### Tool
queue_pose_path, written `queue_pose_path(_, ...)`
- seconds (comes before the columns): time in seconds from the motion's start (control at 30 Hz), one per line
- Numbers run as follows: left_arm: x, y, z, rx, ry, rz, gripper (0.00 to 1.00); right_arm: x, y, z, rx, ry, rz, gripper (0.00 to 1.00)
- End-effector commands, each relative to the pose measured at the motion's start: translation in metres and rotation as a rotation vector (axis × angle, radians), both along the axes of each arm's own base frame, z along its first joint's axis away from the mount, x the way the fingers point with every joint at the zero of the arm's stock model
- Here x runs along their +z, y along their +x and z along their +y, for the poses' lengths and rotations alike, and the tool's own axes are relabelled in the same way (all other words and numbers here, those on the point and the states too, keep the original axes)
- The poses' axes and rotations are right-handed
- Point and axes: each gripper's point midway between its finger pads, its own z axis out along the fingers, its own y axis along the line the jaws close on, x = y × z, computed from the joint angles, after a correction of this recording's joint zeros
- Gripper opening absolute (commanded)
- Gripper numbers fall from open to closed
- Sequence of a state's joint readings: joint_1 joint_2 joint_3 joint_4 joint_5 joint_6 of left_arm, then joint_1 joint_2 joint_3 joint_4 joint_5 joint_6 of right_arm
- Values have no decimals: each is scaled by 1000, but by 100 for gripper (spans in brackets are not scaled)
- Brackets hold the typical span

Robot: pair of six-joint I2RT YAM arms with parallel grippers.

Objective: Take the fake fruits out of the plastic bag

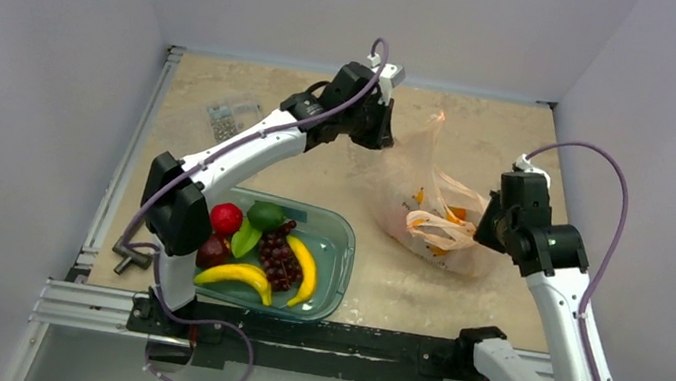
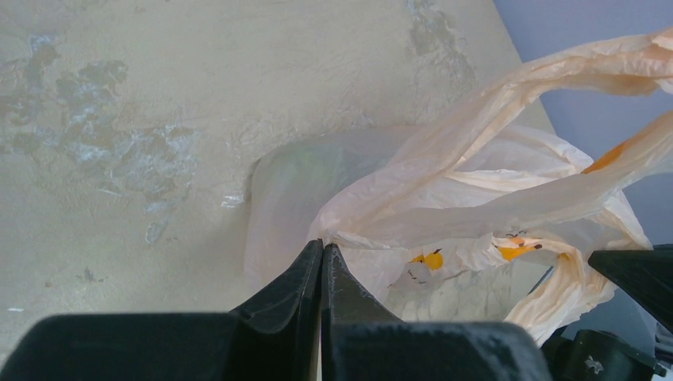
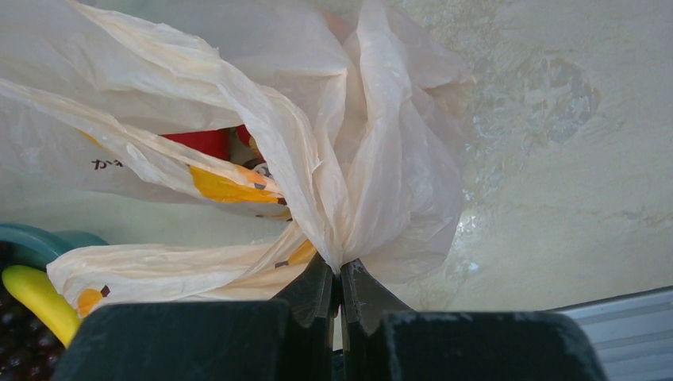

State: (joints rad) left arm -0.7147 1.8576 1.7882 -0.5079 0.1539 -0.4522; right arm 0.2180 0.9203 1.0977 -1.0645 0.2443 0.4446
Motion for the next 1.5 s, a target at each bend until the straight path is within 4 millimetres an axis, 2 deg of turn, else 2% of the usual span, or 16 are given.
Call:
queue_pose_path(0.0,17,14,1,38,-3,-50,0,6,9,1,8,-11,-21,0)
queue_pose_path(0.17,15,22,-10,51,-11,-12,0,13,13,9,36,21,-33,0)
queue_pose_path(0.27,13,30,-12,89,-15,6,0,26,10,-2,7,-29,-34,0)
queue_pose_path(0.47,25,54,-8,182,18,0,0,10,10,-11,-61,-80,70,1)
queue_pose_path(0.63,27,42,-2,171,19,66,2,5,2,5,-6,-15,134,19)
queue_pose_path(0.73,28,20,8,183,18,84,0,17,-5,15,66,35,93,44)
queue_pose_path(0.77,32,13,10,182,16,77,5,25,-4,17,85,37,75,51)
queue_pose_path(0.8,32,4,11,176,18,80,20,36,-2,19,104,43,47,61)
queue_pose_path(0.83,35,-4,11,165,19,82,51,43,0,21,117,42,30,70)
queue_pose_path(0.87,37,-14,9,150,24,85,66,48,1,21,134,35,16,80)
queue_pose_path(0.93,43,-34,1,118,30,75,77,48,4,27,168,42,8,91)
queue_pose_path(1.0,49,-49,-1,126,48,59,98,42,3,31,182,64,24,98)
queue_pose_path(1.13,62,-73,-6,157,6,73,100,38,1,35,161,92,49,99)
queue_pose_path(1.2,58,-76,-13,201,-18,115,100,36,1,30,133,78,54,99)
queue_pose_path(1.33,26,-67,-29,343,-3,252,100,22,-6,20,52,59,84,99)
queue_pose_path(1.47,20,-49,-46,442,-33,262,100,13,-9,16,13,55,95,99)
